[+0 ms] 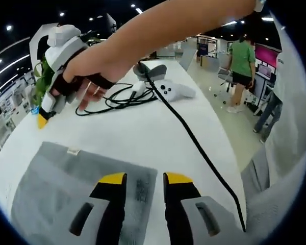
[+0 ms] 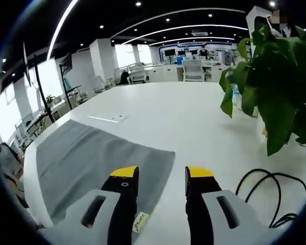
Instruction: Fold the towel on the table until its edges align and the towel forms a compact rectangular stack.
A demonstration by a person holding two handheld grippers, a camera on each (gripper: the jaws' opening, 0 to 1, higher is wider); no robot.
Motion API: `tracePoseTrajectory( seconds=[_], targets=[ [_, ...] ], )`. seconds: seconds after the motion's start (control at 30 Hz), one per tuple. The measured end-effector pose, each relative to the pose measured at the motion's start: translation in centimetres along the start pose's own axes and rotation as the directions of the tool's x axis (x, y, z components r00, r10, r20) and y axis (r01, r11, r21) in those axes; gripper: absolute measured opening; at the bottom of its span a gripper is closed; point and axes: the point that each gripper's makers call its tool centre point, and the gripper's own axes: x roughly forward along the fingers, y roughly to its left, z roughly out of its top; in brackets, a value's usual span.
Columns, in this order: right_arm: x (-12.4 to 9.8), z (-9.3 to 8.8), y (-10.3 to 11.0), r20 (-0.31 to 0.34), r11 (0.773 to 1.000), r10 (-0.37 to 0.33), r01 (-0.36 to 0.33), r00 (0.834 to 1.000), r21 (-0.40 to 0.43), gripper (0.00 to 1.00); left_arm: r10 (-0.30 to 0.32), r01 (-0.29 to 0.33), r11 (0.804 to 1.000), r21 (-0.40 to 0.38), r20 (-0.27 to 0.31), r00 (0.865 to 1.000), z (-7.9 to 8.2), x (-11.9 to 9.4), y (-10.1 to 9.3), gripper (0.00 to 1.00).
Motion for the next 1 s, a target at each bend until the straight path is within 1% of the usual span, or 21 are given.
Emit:
tracePoseTrajectory(
  seconds=[0.1, 0.2, 0.27, 0.3, 0.4, 0.43, 0.5, 0.57, 0.6, 0.63, 0.7, 0.73, 0.83, 1.0],
  targets=[
    [1.5, -0.2, -0.9, -0.007, 1.0, -0.011, 0.011, 1.0, 0.019, 0.33, -0.001, 0.001, 1.0, -0.005, -0.008, 1.0, -0.2, 0.4, 0.1, 0.28],
    [2.9, -0.4, -1.6, -0.024, 1.0, -0.024, 0.025, 0.999, 0.019, 0.29, -0.004, 0.004, 1.0, -0.013, -0.021, 1.0, -0.5, 0.9, 0.1, 0.26],
    [3.7, -0.5, -2.0, -0.03, 0.999, -0.028, 0.029, 0.999, 0.023, 0.29, 0.001, -0.001, 1.0, -0.009, -0.031, 1.0, -0.7, 1.1, 0.2, 0.26],
    [4.0, -0.5, -2.0, -0.031, 0.999, -0.028, 0.029, 0.999, 0.024, 0.29, 0.013, -0.014, 1.0, -0.018, -0.042, 0.999, -1.0, 1.3, 0.4, 0.25],
    [4.8, -0.7, -2.4, -0.031, 0.999, -0.032, 0.033, 0.999, 0.024, 0.28, 0.007, -0.01, 0.999, -0.041, -0.053, 0.999, -1.3, 1.5, 0.2, 0.25],
    [5.0, -0.8, -2.3, -0.033, 0.999, -0.032, 0.033, 0.999, 0.028, 0.28, 0.011, -0.014, 0.999, -0.049, -0.062, 0.998, -1.5, 1.5, 0.2, 0.25],
    [5.3, -1.1, -2.2, -0.041, 0.999, -0.029, 0.03, 0.999, 0.036, 0.28, 0.012, -0.015, 0.999, -0.038, -0.071, 0.997, -1.5, 1.5, 0.0, 0.23],
    [5.7, -1.2, -2.0, -0.043, 0.999, -0.028, 0.03, 0.999, 0.03, 0.28, 0.012, -0.015, 0.999, -0.03, -0.097, 0.995, -2.0, 1.8, -0.1, 0.23],
    [5.7, -1.4, -1.9, -0.048, 0.999, -0.027, 0.029, 0.998, 0.023, 0.27, 0.019, -0.021, 0.999, -0.034, -0.077, 0.997, -1.6, 1.8, -0.1, 0.23],
    [5.8, -1.5, -1.9, -0.053, 0.999, -0.029, 0.03, 0.998, 0.02, 0.27, 0.023, -0.026, 0.999, -0.044, -0.084, 0.996, -1.6, 1.8, -0.1, 0.22],
    [6.2, -1.7, -2.1, -0.059, 0.999, -0.029, 0.03, 0.998, 0.017, 0.26, 0.027, -0.03, 0.999, -0.038, -0.089, 0.996, -1.6, 1.6, -0.2, 0.21],
    [6.6, -1.8, -2.2, -0.062, 0.999, -0.026, 0.028, 0.998, 0.022, 0.26, 0.027, -0.03, 0.999, -0.03, -0.089, 0.996, -1.6, 1.5, -0.3, 0.19],
    [6.8, -2.3, -1.8, -0.076, 0.999, -0.023, 0.024, 0.997, 0.021, 0.26, 0.026, -0.029, 0.999, -0.03, -0.094, 0.995, -1.5, 1.5, -0.4, 0.14],
    [7.6, -2.3, -1.3, -0.084, 1.0, -0.014, 0.016, 0.996, 0.017, 0.26, 0.025, -0.029, 0.999, -0.034, -0.111, 0.993, -1.5, 1.6, -0.6, 0.11]
  ],
)
